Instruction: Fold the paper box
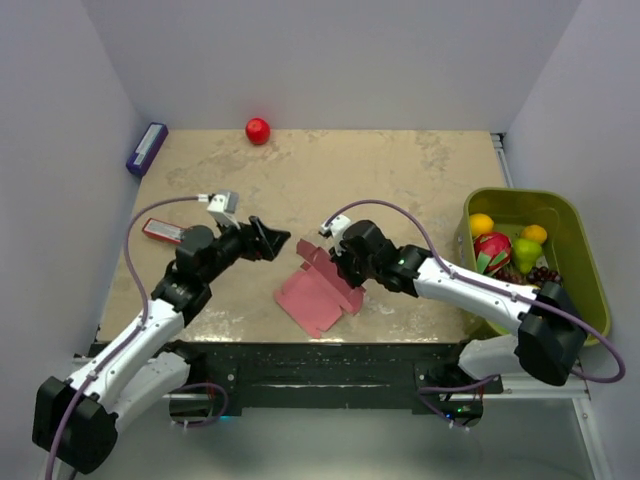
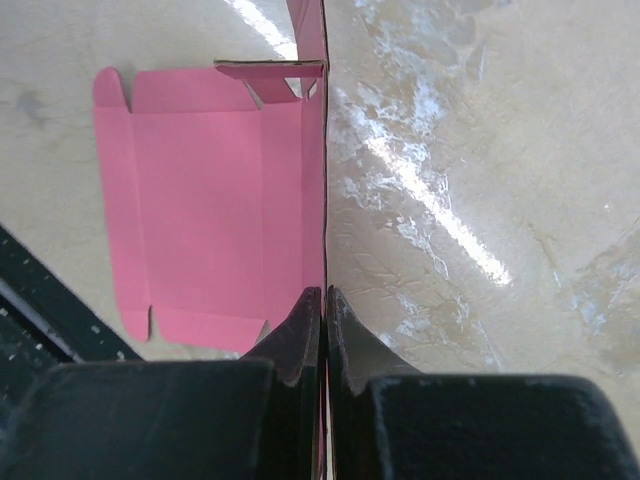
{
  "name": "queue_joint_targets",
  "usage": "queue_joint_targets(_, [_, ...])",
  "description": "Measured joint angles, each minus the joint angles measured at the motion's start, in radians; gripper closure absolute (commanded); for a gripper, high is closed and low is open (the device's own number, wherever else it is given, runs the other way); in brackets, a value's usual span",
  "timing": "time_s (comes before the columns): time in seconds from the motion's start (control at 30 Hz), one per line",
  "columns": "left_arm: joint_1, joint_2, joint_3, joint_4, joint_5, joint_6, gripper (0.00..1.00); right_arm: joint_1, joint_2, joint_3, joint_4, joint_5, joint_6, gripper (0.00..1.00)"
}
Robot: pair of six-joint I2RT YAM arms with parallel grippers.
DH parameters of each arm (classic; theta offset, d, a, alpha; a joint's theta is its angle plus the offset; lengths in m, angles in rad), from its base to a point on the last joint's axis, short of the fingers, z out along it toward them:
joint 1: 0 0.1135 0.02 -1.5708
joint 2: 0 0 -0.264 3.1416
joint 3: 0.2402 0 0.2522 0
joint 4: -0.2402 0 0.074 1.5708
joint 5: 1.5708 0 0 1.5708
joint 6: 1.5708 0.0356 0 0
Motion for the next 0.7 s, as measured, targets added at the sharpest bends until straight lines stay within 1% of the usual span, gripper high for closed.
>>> queue_joint_targets(0.07, [0.047,-0.008,0.075,-0.044,0.019,0.000,0.09,0.000,-0.021,0.025,-0.017,-0.032,-0.026,1.00])
queue_joint_targets(0.1, [0.087,-0.005,0.130,-0.073,0.048,0.000,0.07,0.000,-0.029,0.043,-0.026,-0.046,-0.037,1.00])
queue_joint_targets(0.27, [0.245,0.034,0.298,-0.171,0.164,0.040,0.07,0.000,-0.057,0.155,-0.098,-0.127,-0.100,1.00])
queue_joint_targets(0.37, [0.353,0.081,0.341,-0.202,0.266,0.063,0.07,0.000,-0.087,0.204,-0.132,-0.189,-0.136,1.00])
queue_joint_targets(0.43, [0.405,0.113,0.349,-0.219,0.330,0.076,0.08,0.000,-0.108,0.233,-0.154,-0.229,-0.155,1.00])
queue_joint_targets(0.57, [0.429,0.178,0.359,-0.255,0.433,0.117,0.08,0.000,-0.136,0.273,-0.189,-0.304,-0.187,1.00])
queue_joint_targets(0.7, [0.429,0.189,0.359,-0.270,0.520,0.143,0.09,0.000,-0.142,0.279,-0.213,-0.351,-0.209,1.00])
